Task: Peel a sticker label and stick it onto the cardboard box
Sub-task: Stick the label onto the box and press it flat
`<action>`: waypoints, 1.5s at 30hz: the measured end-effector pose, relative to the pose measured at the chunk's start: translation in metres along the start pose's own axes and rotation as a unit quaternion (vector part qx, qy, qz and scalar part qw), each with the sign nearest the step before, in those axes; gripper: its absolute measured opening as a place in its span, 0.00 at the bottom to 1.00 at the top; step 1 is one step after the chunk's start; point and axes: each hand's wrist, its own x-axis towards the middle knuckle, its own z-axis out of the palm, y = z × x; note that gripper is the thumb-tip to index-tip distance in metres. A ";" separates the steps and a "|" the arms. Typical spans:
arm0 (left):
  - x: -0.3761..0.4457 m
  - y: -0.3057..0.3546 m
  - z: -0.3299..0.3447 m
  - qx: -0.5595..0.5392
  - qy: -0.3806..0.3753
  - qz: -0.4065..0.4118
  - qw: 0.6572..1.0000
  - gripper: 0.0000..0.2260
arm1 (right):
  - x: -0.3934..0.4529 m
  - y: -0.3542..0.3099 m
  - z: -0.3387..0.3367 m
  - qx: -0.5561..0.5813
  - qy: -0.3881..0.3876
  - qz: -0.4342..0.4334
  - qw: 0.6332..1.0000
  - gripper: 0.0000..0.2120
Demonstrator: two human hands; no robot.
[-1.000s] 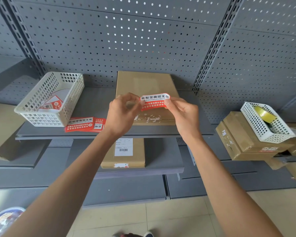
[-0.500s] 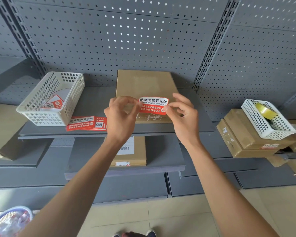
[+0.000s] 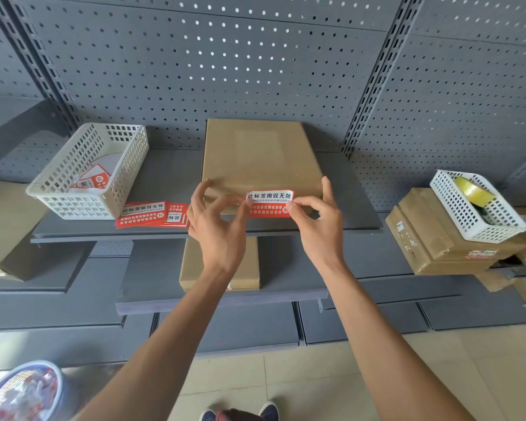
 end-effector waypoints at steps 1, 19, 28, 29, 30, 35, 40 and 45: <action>0.000 -0.001 0.000 -0.004 -0.001 0.001 1.000 0.06 | -0.001 -0.002 0.000 0.001 0.000 -0.001 1.000 0.02; 0.026 0.018 -0.009 -0.034 -0.003 0.039 0.999 0.04 | 0.013 -0.024 0.007 0.041 0.020 -0.049 0.998 0.04; 0.039 0.038 0.003 -0.046 0.034 0.049 0.997 0.07 | 0.029 -0.036 0.017 0.046 0.057 -0.065 0.995 0.06; 0.040 0.038 0.005 -0.043 0.040 0.052 0.997 0.07 | 0.031 -0.037 0.018 0.044 0.062 -0.068 0.995 0.05; 0.041 0.039 0.006 -0.041 0.046 0.058 0.996 0.07 | 0.033 -0.038 0.019 0.040 0.066 -0.072 0.994 0.05; 0.046 0.041 0.013 -0.035 0.071 0.088 0.993 0.08 | 0.044 -0.040 0.021 0.005 0.083 -0.107 0.991 0.05; 0.056 0.042 0.022 -0.013 0.105 0.109 0.988 0.10 | 0.055 -0.035 0.024 -0.040 0.108 -0.140 0.984 0.05; 0.064 0.043 0.028 0.003 0.126 0.104 0.987 0.12 | 0.063 -0.041 0.033 -0.070 0.165 -0.139 0.974 0.04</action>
